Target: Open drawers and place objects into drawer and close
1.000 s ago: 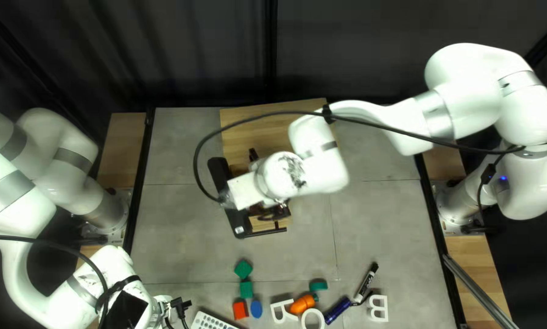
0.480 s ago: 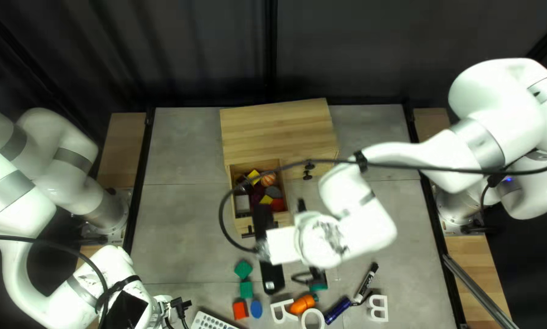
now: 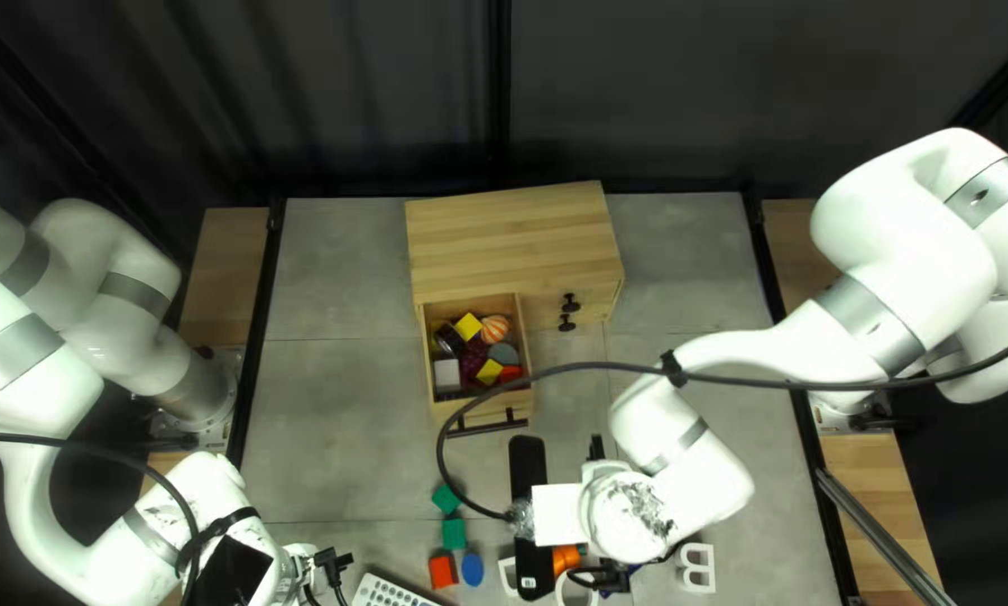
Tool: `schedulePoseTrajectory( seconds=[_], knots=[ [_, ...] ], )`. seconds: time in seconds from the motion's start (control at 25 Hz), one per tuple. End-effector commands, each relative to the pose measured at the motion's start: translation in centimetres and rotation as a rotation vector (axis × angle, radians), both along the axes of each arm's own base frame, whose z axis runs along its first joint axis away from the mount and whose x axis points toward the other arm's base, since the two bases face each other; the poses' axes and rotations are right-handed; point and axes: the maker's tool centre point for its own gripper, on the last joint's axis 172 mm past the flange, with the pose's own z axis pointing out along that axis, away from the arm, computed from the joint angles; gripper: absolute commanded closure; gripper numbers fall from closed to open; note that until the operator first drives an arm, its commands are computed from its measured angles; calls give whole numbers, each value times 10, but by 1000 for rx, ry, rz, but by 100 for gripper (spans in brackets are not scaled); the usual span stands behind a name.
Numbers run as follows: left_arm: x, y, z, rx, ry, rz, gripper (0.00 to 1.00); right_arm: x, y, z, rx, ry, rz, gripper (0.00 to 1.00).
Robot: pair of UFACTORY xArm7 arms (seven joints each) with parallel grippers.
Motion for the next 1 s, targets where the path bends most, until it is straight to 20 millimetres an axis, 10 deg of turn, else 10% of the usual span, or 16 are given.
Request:
schedulePoseTrajectory(
  seconds=[0.04, 1.0],
  knots=[
    [0, 0, 0, 0, 0, 0, 0, -5, 6, -17, 0, -39, 42, 0],
    [0, 0, 0, 0, 0, 0, 0, -10, 1, -64, 54, -65, 80, 0]
  ],
)
